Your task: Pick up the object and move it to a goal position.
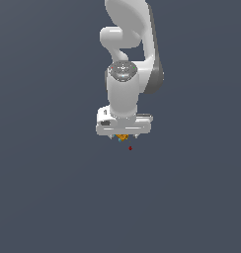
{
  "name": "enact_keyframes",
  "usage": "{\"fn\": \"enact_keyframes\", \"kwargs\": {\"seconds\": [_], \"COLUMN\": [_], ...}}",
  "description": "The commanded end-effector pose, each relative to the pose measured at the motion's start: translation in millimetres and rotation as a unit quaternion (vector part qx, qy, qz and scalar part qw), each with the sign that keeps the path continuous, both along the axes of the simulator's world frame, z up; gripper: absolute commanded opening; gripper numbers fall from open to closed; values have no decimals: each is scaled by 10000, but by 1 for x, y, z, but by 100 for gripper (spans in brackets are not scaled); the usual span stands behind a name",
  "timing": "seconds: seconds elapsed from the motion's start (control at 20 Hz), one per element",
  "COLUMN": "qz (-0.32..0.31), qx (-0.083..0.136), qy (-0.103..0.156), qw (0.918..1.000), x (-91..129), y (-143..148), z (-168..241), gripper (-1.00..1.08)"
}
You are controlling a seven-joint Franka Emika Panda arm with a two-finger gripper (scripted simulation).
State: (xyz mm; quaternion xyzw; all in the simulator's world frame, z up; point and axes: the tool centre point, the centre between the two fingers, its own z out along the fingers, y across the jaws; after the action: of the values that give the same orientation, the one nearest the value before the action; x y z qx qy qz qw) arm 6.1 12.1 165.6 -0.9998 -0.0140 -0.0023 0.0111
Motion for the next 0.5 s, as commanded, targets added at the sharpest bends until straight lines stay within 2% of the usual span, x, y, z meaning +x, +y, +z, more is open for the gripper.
{"fn": "enact_keyframes", "kwargs": {"seconds": [0.0,0.45], "qz": [0,71], "qx": [0,-29], "qy": [0,-164], "qw": [10000,9998], "x": [0,11], "y": [0,-5], "z": [0,10], "gripper": [100,100]}}
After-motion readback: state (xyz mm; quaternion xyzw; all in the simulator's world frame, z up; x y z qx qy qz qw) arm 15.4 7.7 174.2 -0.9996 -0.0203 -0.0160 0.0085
